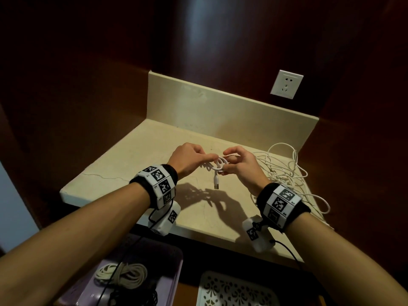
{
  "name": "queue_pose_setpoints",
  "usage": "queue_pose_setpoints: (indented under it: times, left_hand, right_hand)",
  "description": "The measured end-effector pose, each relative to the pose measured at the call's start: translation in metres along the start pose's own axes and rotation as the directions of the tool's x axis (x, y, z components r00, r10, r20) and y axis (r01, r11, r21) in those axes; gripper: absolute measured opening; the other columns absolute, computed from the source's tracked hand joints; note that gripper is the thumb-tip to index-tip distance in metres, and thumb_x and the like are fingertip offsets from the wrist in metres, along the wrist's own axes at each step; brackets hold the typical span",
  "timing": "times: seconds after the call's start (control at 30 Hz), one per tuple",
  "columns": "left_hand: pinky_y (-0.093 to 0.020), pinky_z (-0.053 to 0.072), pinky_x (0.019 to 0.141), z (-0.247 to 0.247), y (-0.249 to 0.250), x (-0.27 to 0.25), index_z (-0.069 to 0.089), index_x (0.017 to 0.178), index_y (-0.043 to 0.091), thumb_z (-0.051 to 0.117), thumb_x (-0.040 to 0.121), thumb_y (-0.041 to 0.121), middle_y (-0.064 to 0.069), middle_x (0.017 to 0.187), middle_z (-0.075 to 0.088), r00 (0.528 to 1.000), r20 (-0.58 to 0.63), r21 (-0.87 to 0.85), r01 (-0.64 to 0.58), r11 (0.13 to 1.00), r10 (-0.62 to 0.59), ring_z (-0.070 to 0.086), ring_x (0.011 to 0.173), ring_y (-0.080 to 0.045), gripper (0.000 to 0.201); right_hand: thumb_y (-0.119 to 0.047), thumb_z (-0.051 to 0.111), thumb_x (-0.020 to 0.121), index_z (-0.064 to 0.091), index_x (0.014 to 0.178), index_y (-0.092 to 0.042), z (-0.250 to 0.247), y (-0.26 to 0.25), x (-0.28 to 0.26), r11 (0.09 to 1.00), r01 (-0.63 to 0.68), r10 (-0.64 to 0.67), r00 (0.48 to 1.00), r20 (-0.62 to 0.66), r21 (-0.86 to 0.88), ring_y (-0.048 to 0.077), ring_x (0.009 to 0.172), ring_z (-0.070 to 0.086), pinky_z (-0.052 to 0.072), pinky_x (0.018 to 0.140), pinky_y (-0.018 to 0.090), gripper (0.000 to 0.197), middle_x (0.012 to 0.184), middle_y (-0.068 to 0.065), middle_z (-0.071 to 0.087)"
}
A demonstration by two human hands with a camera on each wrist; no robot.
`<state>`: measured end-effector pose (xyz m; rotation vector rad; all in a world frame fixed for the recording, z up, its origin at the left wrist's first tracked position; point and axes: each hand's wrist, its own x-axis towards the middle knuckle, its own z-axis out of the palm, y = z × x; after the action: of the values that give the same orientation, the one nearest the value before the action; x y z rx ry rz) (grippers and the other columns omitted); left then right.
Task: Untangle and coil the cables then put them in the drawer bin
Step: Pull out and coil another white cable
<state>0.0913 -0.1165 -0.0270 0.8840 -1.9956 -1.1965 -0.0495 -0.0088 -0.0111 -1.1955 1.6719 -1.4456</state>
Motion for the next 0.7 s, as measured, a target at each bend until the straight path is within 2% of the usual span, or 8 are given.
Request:
queue_pose_setpoints:
  times: [0.07,0.17,0.27,0.4,0.47,0.57,0.7]
  left_hand:
    - [-0.028,0.037,0.058,-0.0007,0.0005,0.0004,0.069,0.07,0.007,0.079,0.073,0.045,0.003,0.057,0.06,1.0,-0.004,-0.018,-0.002,1.0,0.002,0.045,0.053,-0.012,0.04]
    - [-0.028,0.04,0.059,-0.0011,-0.0007,0.0003,0.068,0.07,0.01,0.078,0.074,0.044,0.001,0.062,0.065,1.0,-0.019,-0.018,-0.018,1.0,0.018,0.049,0.055,-0.012,0.036]
    - [-0.03,0.041,0.061,-0.0018,-0.0016,0.0005,0.069,0.076,0.007,0.078,0.076,0.043,-0.002,0.067,0.067,0.999,-0.028,-0.046,-0.021,0.999,0.019,0.049,0.056,-0.012,0.037]
    - [-0.029,0.041,0.061,-0.0021,-0.0015,0.0013,0.069,0.079,0.007,0.077,0.076,0.043,-0.003,0.071,0.068,0.999,-0.039,-0.07,-0.03,0.997,0.027,0.05,0.059,-0.012,0.037]
    - [-0.03,0.042,0.062,-0.0015,-0.001,0.0014,0.069,0.078,0.009,0.077,0.075,0.044,-0.002,0.07,0.068,0.998,-0.048,-0.068,-0.038,0.997,0.035,0.05,0.059,-0.011,0.036]
    - [-0.029,0.042,0.062,-0.0016,-0.0006,0.0025,0.068,0.076,0.009,0.079,0.074,0.042,-0.001,0.068,0.068,0.998,-0.055,-0.079,-0.041,0.996,0.036,0.051,0.058,-0.011,0.035]
    - [-0.031,0.041,0.063,-0.0011,0.001,0.0055,0.067,0.075,0.01,0.08,0.073,0.041,-0.003,0.069,0.068,0.998,-0.048,-0.115,-0.041,0.992,0.036,0.05,0.058,-0.012,0.033]
  right_hand:
    - [0.026,0.048,0.08,0.057,0.097,-0.005,-0.001,0.0018,0.0003,0.999,-0.004,0.004,1.0,-0.006,0.044,0.024,0.068,0.064,0.056,0.061,0.028,0.037,0.083,0.015,0.067]
    - [0.026,0.048,0.08,0.061,0.101,0.002,-0.0014,0.0044,-0.0004,0.996,-0.016,0.016,1.0,-0.001,0.089,0.025,0.069,0.065,0.056,0.061,0.029,0.035,0.087,0.016,0.066]
    - [0.021,0.05,0.081,0.062,0.107,0.009,-0.0043,0.0058,-0.0015,0.989,-0.066,0.064,0.998,0.019,0.134,0.027,0.067,0.065,0.054,0.06,0.028,0.031,0.086,0.018,0.066]
    - [0.004,0.047,0.092,0.063,0.096,0.006,-0.0079,0.0046,-0.0027,0.978,-0.177,0.159,0.976,0.149,0.113,0.024,0.067,0.063,0.048,0.057,0.025,0.016,0.087,0.02,0.067]
    - [0.007,0.047,0.088,0.064,0.093,0.006,-0.0093,0.0045,-0.0023,0.982,-0.179,0.165,0.97,0.181,0.066,0.022,0.068,0.061,0.045,0.059,0.025,0.017,0.086,0.02,0.067]
    - [0.018,0.049,0.082,0.068,0.091,0.004,-0.0098,0.0043,-0.0001,0.991,-0.13,0.129,0.979,0.159,0.0,0.019,0.071,0.057,0.047,0.06,0.025,0.025,0.083,0.016,0.063]
    - [0.019,0.055,0.081,0.069,0.086,-0.002,-0.0057,0.0035,0.0023,0.996,-0.086,0.088,0.991,0.1,-0.017,0.015,0.067,0.053,0.046,0.057,0.022,0.026,0.078,0.01,0.062]
